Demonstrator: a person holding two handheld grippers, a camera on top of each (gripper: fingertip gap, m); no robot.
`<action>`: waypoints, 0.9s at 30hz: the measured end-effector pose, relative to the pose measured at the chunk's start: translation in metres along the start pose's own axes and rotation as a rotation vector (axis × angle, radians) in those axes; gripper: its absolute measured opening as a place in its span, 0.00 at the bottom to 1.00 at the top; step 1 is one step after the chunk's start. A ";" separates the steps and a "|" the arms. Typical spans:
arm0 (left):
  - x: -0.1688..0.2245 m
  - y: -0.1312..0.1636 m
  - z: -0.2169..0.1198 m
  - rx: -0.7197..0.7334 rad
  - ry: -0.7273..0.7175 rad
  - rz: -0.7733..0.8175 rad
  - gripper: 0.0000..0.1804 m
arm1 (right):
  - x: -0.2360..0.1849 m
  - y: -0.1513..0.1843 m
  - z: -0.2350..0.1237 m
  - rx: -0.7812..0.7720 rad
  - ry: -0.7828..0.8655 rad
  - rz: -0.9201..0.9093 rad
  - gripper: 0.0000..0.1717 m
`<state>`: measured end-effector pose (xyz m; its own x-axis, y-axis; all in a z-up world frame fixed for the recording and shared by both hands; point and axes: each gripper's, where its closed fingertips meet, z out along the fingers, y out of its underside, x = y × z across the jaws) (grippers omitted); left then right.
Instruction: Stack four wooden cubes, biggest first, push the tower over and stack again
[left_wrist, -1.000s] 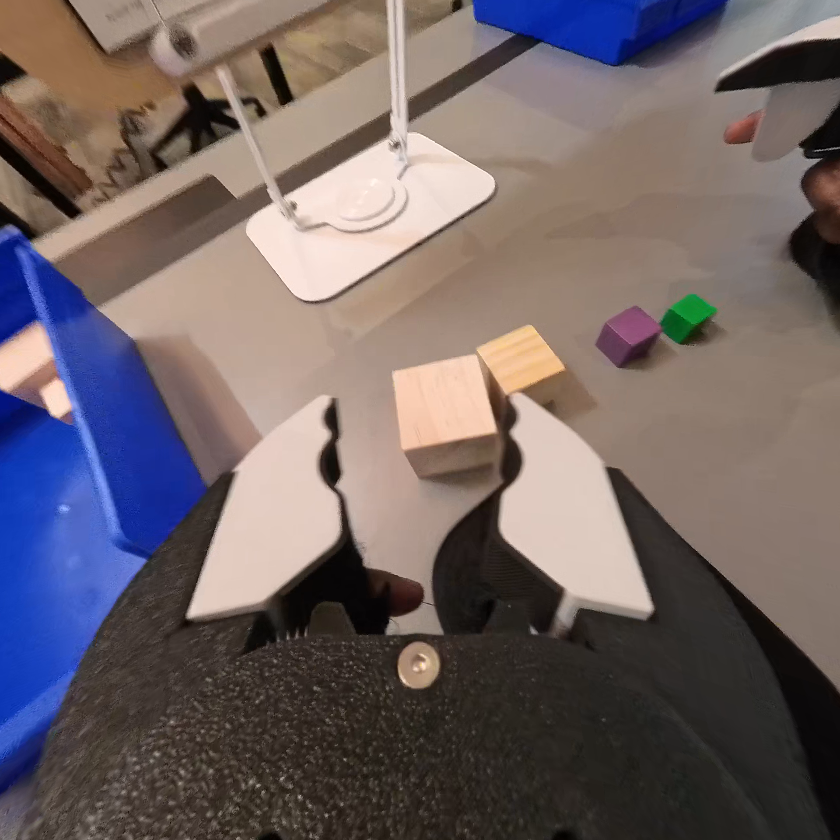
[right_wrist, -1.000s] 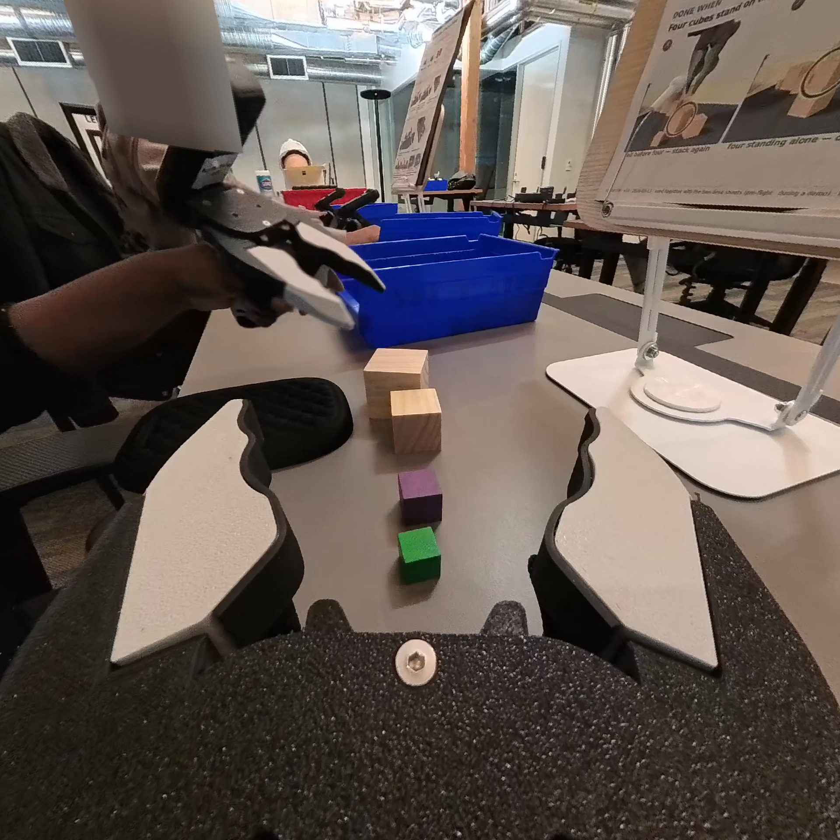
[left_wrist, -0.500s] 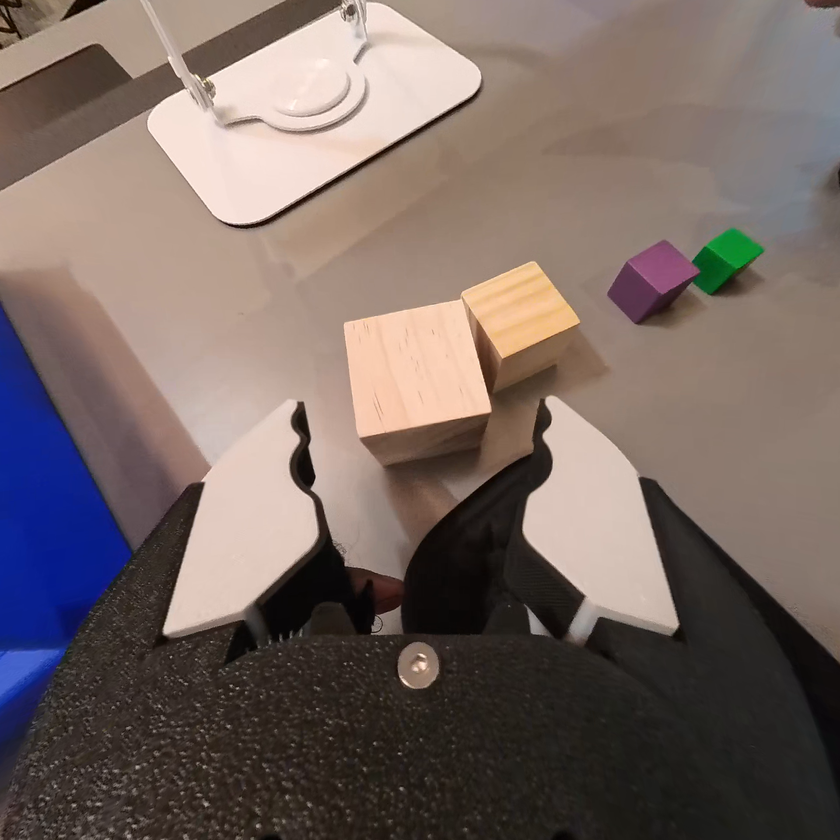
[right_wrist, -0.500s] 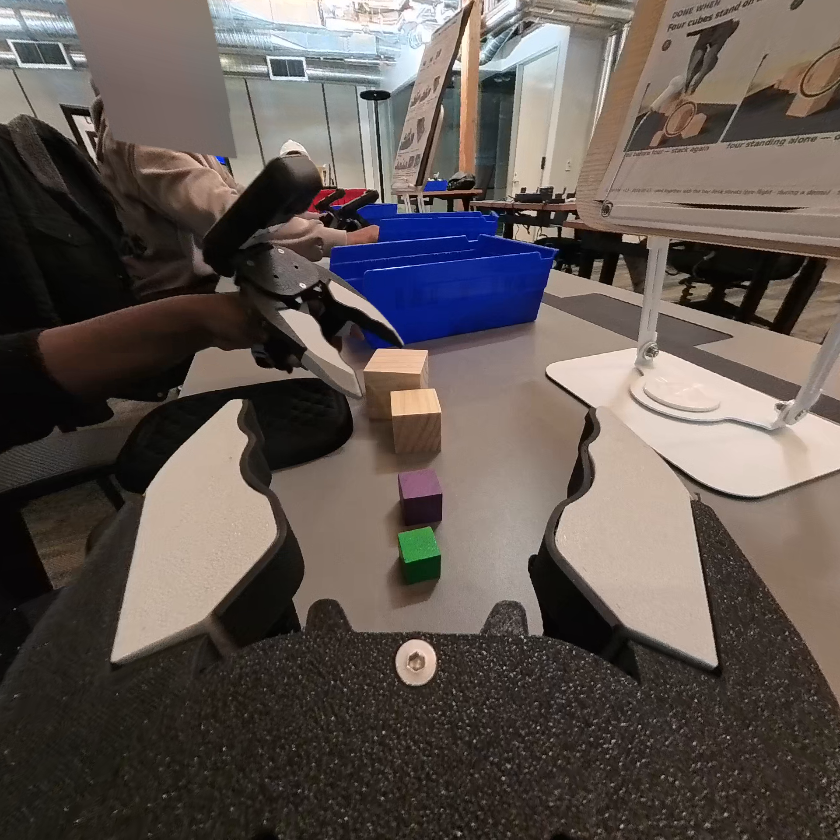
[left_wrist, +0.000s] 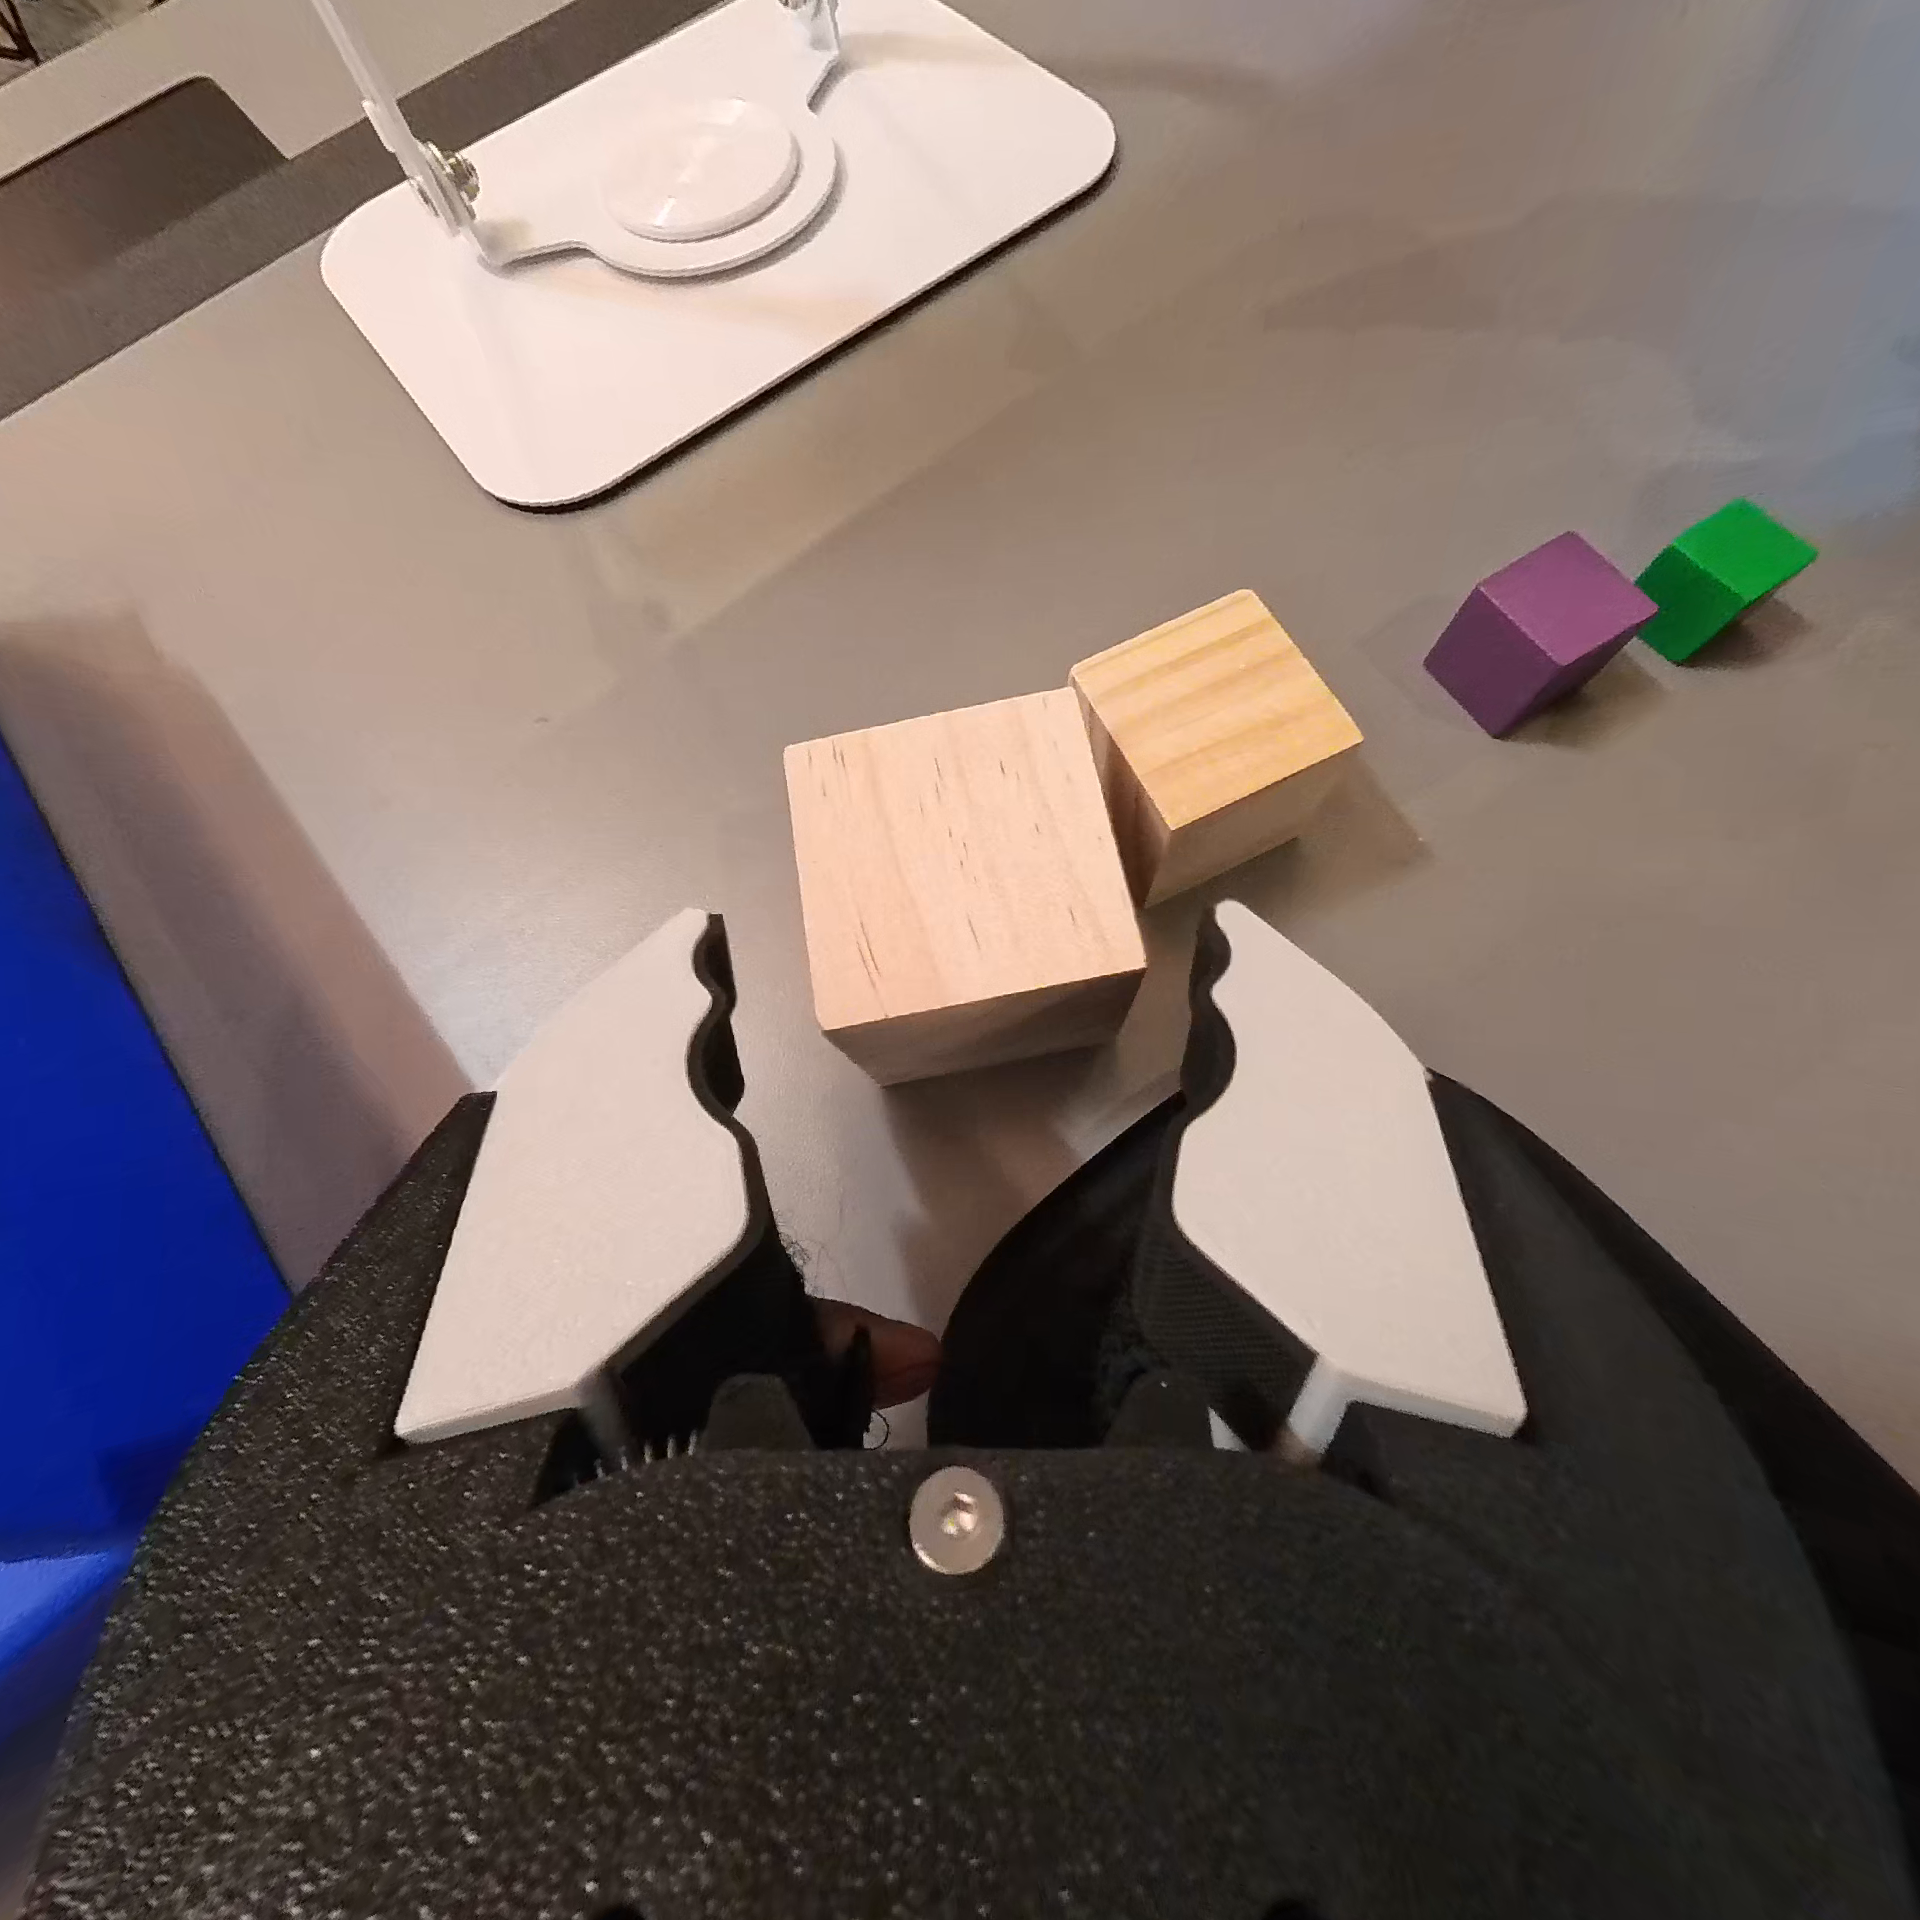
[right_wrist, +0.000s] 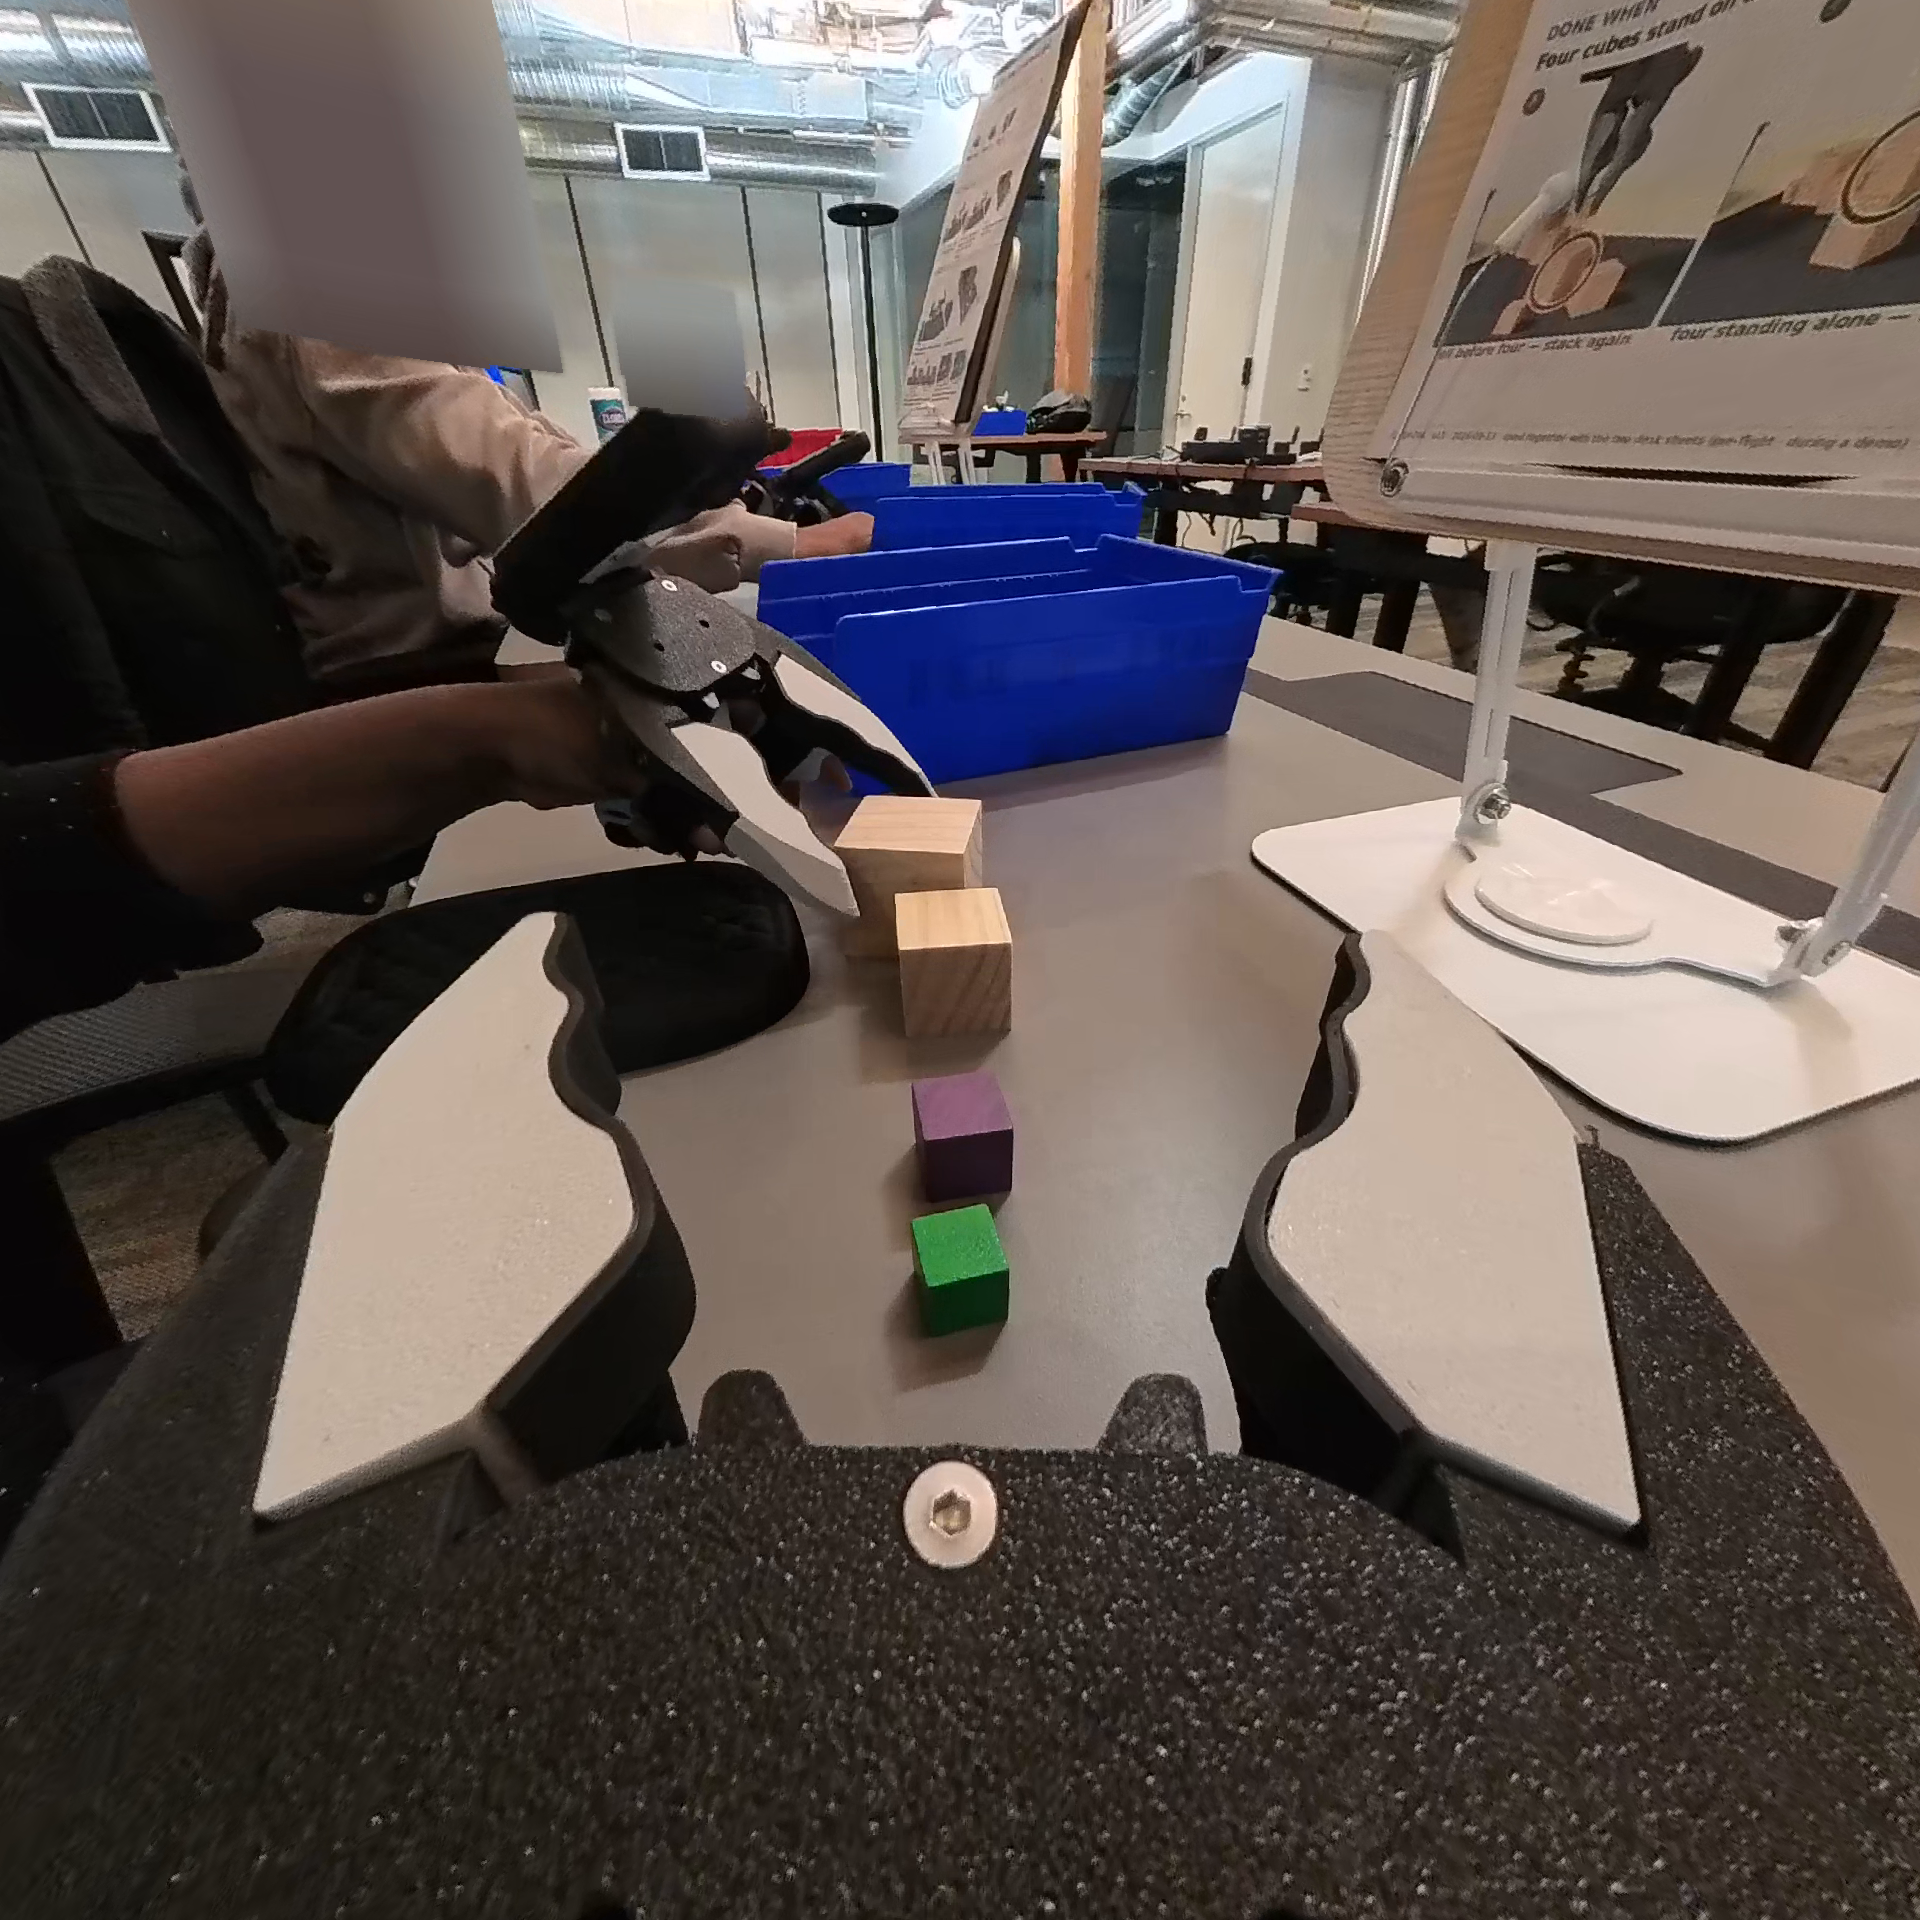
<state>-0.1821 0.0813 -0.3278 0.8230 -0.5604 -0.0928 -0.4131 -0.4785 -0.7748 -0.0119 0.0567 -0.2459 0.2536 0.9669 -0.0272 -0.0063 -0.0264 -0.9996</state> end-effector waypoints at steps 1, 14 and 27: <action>0.000 0.000 0.000 -0.001 0.002 0.000 0.47 | 0.000 0.000 0.000 0.000 0.001 0.001 0.75; 0.000 -0.001 0.004 -0.022 -0.019 0.013 0.34 | 0.000 0.000 -0.001 0.004 0.001 0.002 0.75; 0.061 -0.126 0.003 0.205 0.109 0.107 0.33 | 0.002 -0.006 -0.009 0.029 0.064 -0.061 0.75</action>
<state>-0.0788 0.1097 -0.2379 0.7273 -0.6754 -0.1219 -0.3991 -0.2716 -0.8758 -0.0024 0.0565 -0.2400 0.3160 0.9482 0.0331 -0.0163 0.0403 -0.9991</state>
